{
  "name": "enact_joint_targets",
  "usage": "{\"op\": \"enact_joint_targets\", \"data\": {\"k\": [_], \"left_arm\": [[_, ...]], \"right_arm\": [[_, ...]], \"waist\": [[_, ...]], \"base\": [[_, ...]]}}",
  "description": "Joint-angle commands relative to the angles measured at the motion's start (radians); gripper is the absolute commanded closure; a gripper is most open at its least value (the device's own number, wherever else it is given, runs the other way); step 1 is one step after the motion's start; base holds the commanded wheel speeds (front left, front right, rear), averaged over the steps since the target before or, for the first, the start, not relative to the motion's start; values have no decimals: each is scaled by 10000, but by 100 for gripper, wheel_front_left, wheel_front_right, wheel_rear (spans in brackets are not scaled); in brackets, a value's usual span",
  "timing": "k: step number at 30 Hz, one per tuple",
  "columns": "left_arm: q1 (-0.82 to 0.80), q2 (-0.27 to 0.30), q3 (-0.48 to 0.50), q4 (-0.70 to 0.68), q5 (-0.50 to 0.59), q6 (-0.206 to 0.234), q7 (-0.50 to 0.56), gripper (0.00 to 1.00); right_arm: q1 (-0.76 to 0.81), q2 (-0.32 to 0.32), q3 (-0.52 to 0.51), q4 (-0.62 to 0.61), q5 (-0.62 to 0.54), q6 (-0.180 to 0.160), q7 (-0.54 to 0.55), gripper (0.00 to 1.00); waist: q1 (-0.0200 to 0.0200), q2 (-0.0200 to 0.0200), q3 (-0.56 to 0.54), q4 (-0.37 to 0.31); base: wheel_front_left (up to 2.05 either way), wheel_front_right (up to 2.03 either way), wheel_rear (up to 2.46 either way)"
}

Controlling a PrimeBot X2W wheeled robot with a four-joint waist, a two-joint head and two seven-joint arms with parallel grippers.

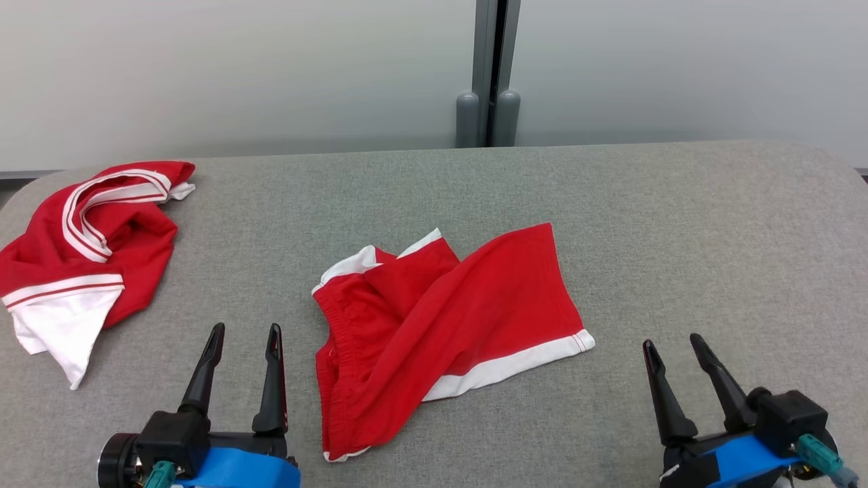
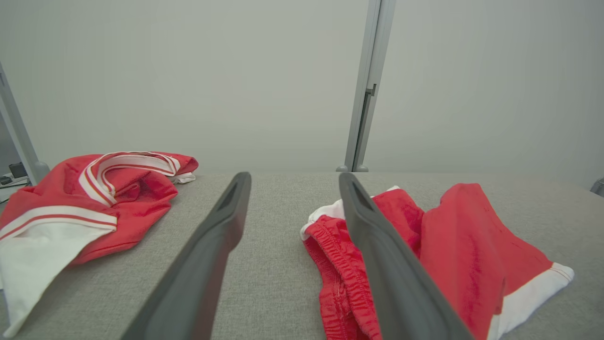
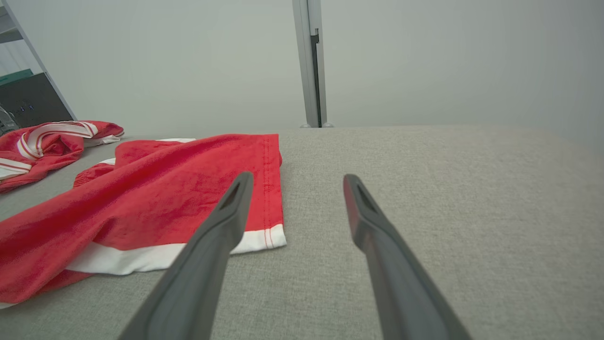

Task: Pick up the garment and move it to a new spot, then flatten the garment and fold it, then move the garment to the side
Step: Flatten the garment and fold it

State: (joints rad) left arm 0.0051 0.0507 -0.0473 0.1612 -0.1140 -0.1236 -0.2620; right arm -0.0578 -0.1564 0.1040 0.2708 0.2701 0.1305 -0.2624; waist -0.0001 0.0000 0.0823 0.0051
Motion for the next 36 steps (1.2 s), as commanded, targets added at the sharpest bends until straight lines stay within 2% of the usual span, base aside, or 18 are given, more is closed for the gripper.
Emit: {"op": "enact_joint_targets", "data": {"k": [1,12,26,36], "left_arm": [[145,-6,-15,-11,11,-38,-43,0],[688,-7,381,-139,531,45,-43,0],[690,-3,604,-20,887,347,-43,0],[678,89,68,95,738,81,-43,0]], "right_arm": [[324,120,-55,-205,-173,5,-36,0],[1560,801,-950,-1038,-829,5,-35,0],[1611,987,-1149,-861,-1006,5,-35,0],[1362,948,-1082,-565,-997,5,-35,0]], "waist": [[1,0,-60,15],[1,0,-452,194],[1,0,-443,262],[1,0,-306,361]], "base": [[0,0,0],[0,0,0],[0,0,0],[0,0,0]]}}
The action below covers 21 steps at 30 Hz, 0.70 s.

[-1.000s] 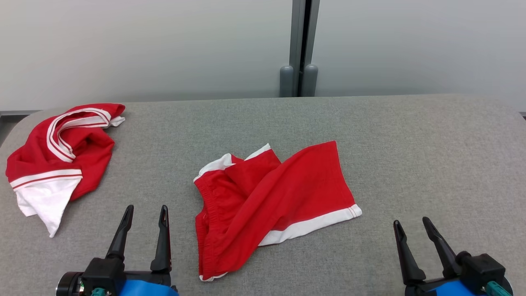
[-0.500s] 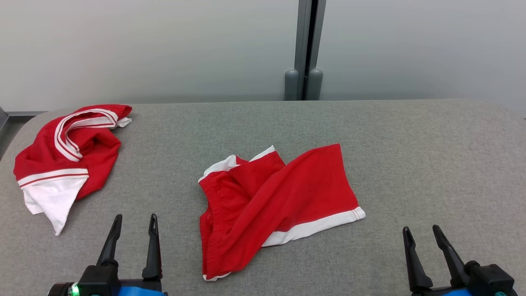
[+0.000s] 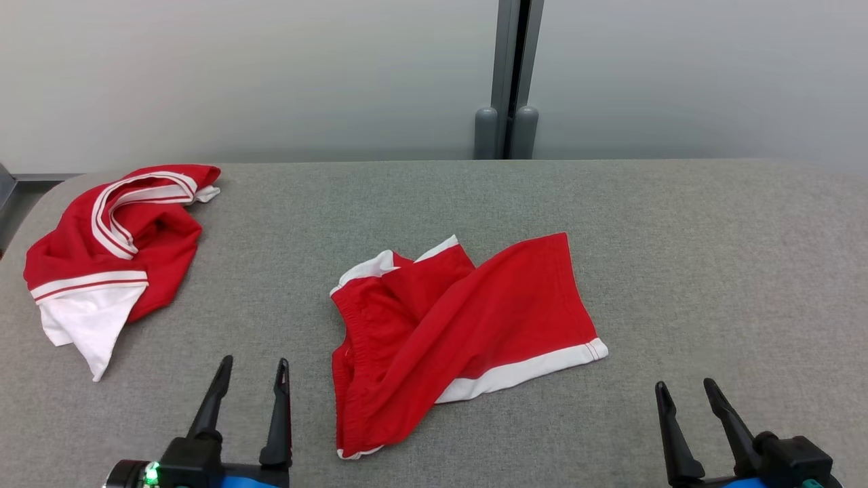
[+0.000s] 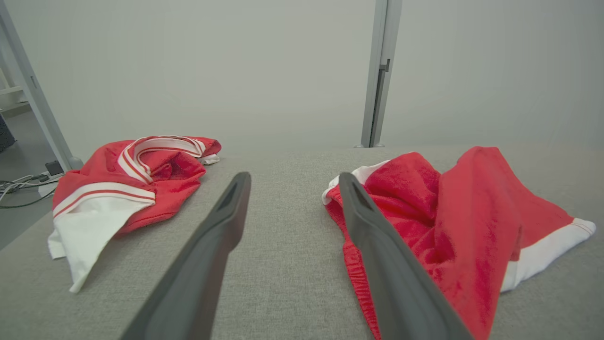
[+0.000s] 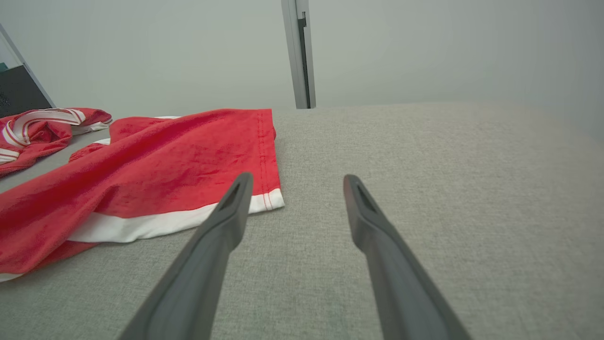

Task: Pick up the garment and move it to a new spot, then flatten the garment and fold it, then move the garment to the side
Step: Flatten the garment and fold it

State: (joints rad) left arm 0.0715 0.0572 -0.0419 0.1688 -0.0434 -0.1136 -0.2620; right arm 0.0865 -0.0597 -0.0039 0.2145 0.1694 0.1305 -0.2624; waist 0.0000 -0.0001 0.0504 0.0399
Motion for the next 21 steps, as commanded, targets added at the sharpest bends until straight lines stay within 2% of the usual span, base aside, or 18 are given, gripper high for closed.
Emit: {"op": "enact_joint_targets", "data": {"k": [1,8,16,21], "left_arm": [[34,80,-131,69,41,-59,-43,0],[153,684,-1619,373,-24,-189,-43,0],[9,1386,-3457,760,-551,-192,-43,0],[-240,1645,-4066,1114,-790,-163,-43,0]], "right_arm": [[-206,-88,60,88,-10,5,-35,0],[-1293,-739,657,1160,37,5,-35,0],[-2688,-1435,1875,2879,484,3,-35,0],[-3366,-1614,2458,3779,769,5,-36,0]], "waist": [[0,1,54,28],[0,1,366,135],[0,1,791,279],[0,1,1043,317]], "base": [[0,0,0],[0,0,0],[0,0,0],[0,0,0]]}}
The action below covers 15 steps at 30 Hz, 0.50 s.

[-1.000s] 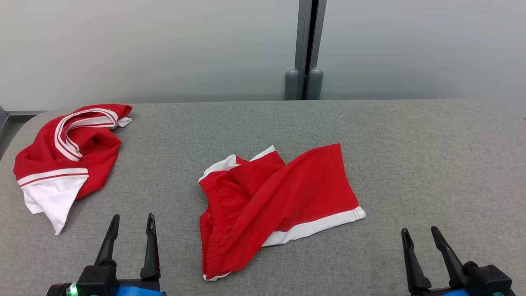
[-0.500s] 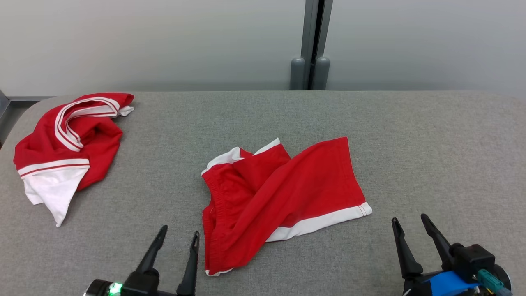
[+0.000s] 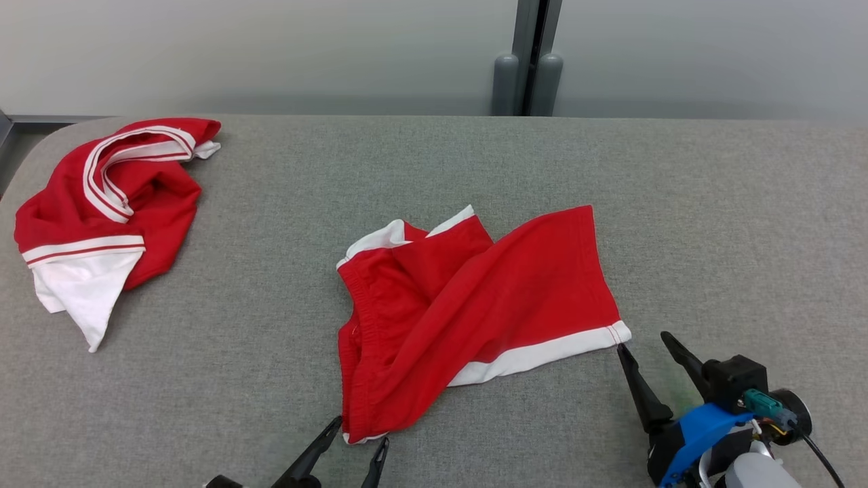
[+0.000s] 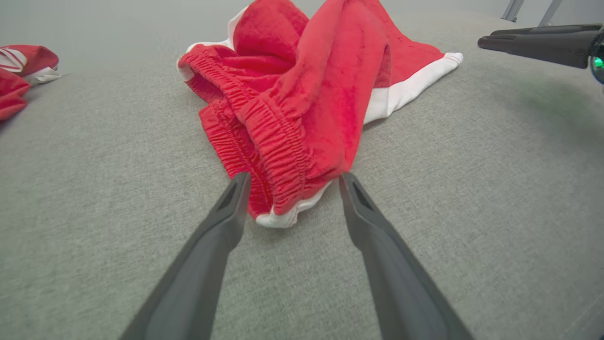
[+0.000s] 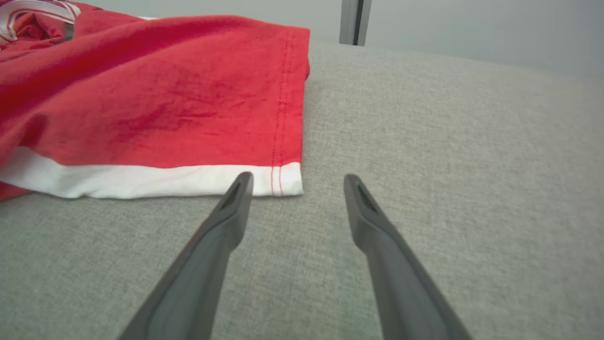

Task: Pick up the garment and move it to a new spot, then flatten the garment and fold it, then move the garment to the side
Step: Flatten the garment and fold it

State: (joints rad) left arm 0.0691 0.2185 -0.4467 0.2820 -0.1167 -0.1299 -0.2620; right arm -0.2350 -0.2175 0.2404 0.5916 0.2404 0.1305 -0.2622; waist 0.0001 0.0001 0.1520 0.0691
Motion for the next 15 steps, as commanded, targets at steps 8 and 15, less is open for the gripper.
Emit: {"op": "enact_joint_targets", "data": {"k": [8,15], "left_arm": [[-878,-54,-411,712,-270,-1,-43,0],[-1283,-223,-729,1078,-440,-2,-43,0]], "right_arm": [[-1014,-208,887,979,484,3,-37,0],[-1595,-238,1387,1737,919,5,-37,0]], "waist": [[-1,-1,306,119],[-1,-1,400,191]], "base": [[0,0,0],[0,0,0]]}}
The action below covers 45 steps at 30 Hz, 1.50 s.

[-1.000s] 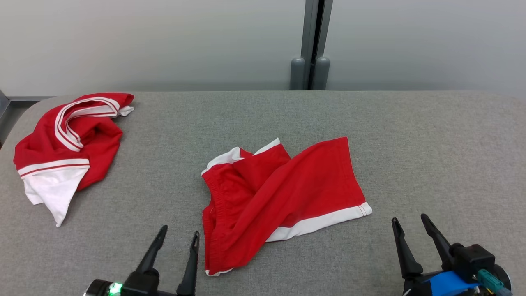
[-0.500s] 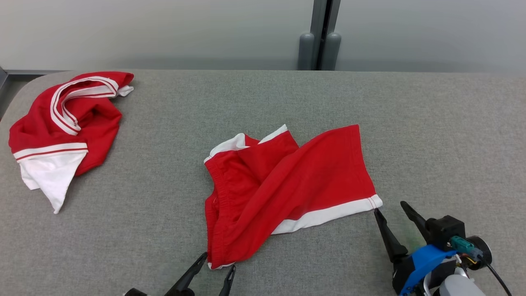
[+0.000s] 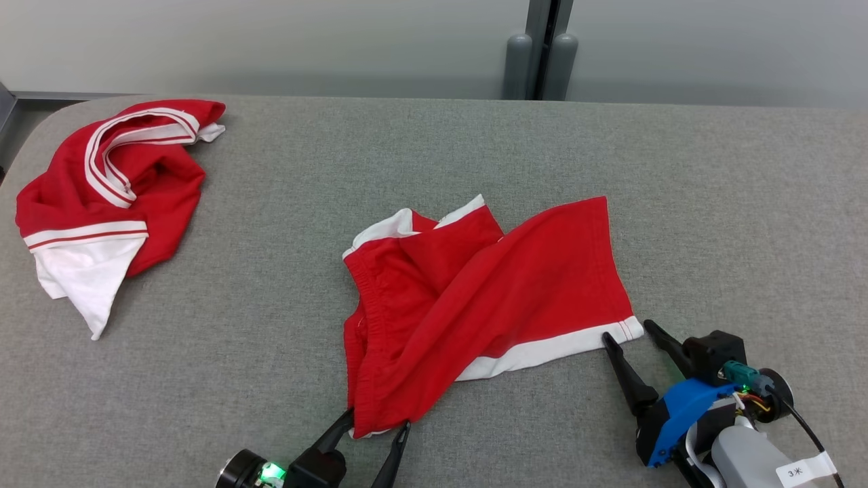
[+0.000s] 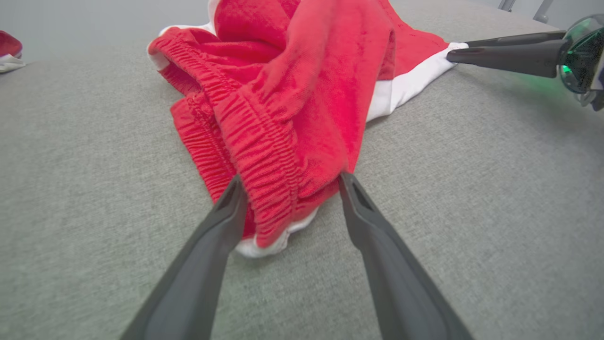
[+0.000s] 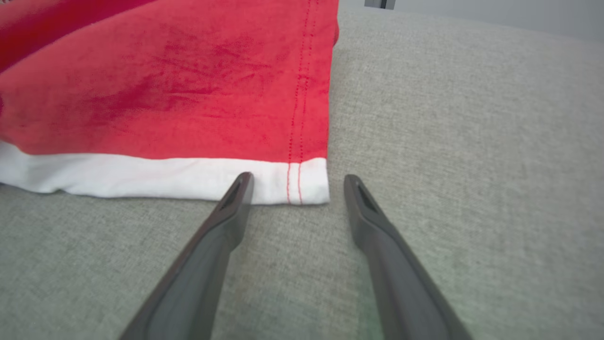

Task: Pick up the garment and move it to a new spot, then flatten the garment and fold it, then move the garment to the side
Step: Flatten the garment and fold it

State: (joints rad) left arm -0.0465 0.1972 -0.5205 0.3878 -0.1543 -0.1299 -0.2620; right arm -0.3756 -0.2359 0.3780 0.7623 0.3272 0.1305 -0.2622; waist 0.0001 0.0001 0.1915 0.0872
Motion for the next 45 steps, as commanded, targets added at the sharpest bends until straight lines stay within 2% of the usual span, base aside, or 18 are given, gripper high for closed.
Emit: {"op": "enact_joint_targets", "data": {"k": [1,9,10,11,12,13,14,21,33,38,41,43,45], "left_arm": [[-170,-19,-5,50,-64,-2,-43,0],[-433,-289,-231,263,-203,-2,-43,0],[-467,-325,-250,307,-248,-2,-43,0],[-483,-348,-284,383,-310,-2,-43,0],[-525,-378,-300,448,-367,-2,-43,6],[-565,-422,-318,528,-485,-2,-43,74],[-619,-461,-325,571,-596,-2,-43,100],[-719,-546,-50,208,-1013,-3,-44,100],[-1014,-140,425,-2027,-1528,-3,-44,100],[-2135,98,418,-2408,-1851,-3,-44,100],[-2921,218,437,-2340,-2021,-3,-43,100],[-4300,482,289,-1972,-2457,-3,-43,100],[-4820,556,230,-1805,-2717,-3,-43,100]], "right_arm": [[-239,-37,57,116,142,3,-37,0],[-534,187,543,852,834,5,-14,0],[-555,227,633,972,1001,5,-11,68],[-615,236,715,1039,1159,5,1,100],[-675,210,783,1065,1258,5,1,100],[-697,200,830,1069,1382,5,-1,100],[-720,218,832,1041,1522,5,-2,100],[-269,66,584,-35,1738,3,-25,100],[1131,-305,-586,-3360,1544,5,-27,100],[407,-380,-757,-4050,1842,3,-25,100],[-129,-399,-783,-4004,2002,5,-25,100],[-1335,-365,-753,-3697,2345,5,129,100],[-1841,-336,-710,-3565,2473,5,258,100]], "waist": [[-1,-1,11,23],[-1,-1,86,137],[-1,-1,102,148],[-1,-1,125,153],[-1,-1,143,156],[-1,-1,156,155],[-1,-1,163,149],[-1,-1,29,13],[-1,-1,-334,-512],[-1,-1,-147,-712],[-1,-1,24,-787],[-1,-1,419,-884],[-1,-1,634,-955]], "base": [[0,0,0],[0,0,0],[0,0,0],[0,0,0],[0,0,0],[0,0,0],[0,0,0],[0,0,0],[0,0,0],[0,0,0],[0,0,0],[0,0,0],[0,0,0]]}}
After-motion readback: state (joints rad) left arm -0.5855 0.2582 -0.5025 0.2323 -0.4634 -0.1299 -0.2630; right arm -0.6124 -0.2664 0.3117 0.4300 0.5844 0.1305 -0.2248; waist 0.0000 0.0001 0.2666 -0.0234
